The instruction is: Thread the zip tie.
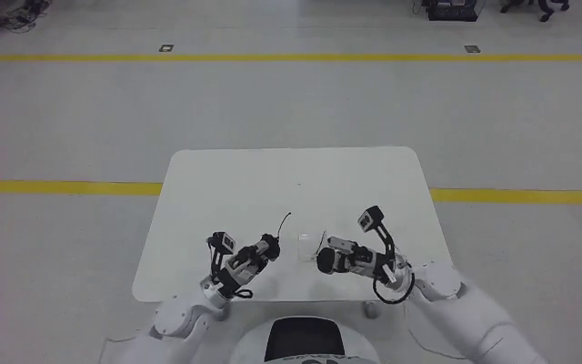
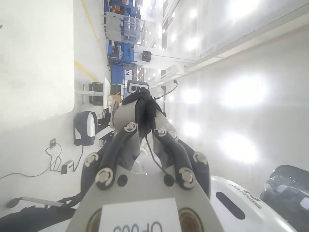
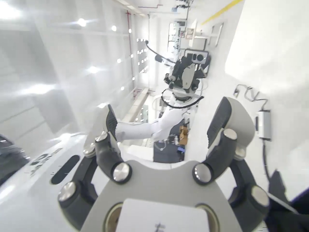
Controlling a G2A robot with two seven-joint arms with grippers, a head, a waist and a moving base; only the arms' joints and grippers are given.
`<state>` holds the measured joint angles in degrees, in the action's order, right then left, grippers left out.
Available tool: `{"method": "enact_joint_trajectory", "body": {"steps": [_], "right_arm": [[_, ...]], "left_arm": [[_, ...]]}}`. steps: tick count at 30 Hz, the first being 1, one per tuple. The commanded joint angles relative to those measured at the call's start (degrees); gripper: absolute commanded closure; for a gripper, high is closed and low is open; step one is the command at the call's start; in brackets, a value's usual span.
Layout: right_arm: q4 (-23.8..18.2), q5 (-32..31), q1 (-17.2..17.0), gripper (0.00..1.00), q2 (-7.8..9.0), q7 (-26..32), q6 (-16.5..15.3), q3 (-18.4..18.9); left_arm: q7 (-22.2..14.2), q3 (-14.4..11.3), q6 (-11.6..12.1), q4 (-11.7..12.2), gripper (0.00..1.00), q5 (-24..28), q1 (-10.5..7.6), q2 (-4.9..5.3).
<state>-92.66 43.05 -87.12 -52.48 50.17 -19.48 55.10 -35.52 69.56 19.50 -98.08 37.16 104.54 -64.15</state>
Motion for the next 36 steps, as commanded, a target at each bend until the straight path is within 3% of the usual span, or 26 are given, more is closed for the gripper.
{"method": "enact_joint_trajectory", "body": {"steps": [1, 6, 14, 16, 22, 29, 30, 32, 34, 36], "right_arm": [[3.63, 7.2, 1.29, 0.0, -0.87, 6.3, 0.0, -0.55], [9.45, 13.8, 3.66, 0.0, -2.85, 16.66, 0.0, -2.03], [9.45, 13.8, 3.66, 0.0, -2.85, 16.66, 0.0, -2.03], [8.49, 14.8, 3.42, 0.0, -3.14, 16.14, 0.21, -2.3], [11.59, 19.86, 4.96, 0.0, -4.88, 17.78, 0.34, -4.43], [16.39, 24.98, 7.34, 0.0, -7.32, 20.95, 0.0, -7.17], [16.94, 25.39, 7.59, 0.02, -7.63, 21.23, 0.0, -7.43], [18.06, 25.59, 8.18, 0.25, -8.3, 21.74, 0.0, -7.87], [18.79, 25.46, 8.58, 0.34, -8.84, 21.96, 0.0, -8.1], [19.26, 25.26, 8.89, 0.51, -9.42, 22.29, 0.0, -8.23]], "left_arm": [[-2.36, -0.88, -0.02, 0.78, 1.0, 2.61, -1.05, -0.43], [-8.47, -2.18, -0.02, 4.1, 1.0, 8.45, -3.05, -1.73], [-9.21, -2.26, -0.2, 4.88, 1.0, 8.41, -3.56, -2.05], [-9.25, -3.02, -0.33, 4.8, 1.0, 11.49, -3.77, -2.28], [-15.71, -3.66, -0.02, 5.54, 1.0, 17.92, -4.46, -3.36], [-20.82, -3.93, -0.02, 8.14, 1.0, 19.07, -4.68, -5.07], [-21.06, -3.97, -0.02, 8.51, 1.0, 19.09, -4.75, -5.28], [-21.67, -4.11, -0.02, 9.17, 1.0, 19.18, -4.83, -5.77], [-22.11, -4.11, -0.02, 9.55, 1.0, 19.15, -4.87, -6.15], [-22.55, -4.05, -0.02, 9.88, 1.0, 19.11, -4.79, -6.56]]}}
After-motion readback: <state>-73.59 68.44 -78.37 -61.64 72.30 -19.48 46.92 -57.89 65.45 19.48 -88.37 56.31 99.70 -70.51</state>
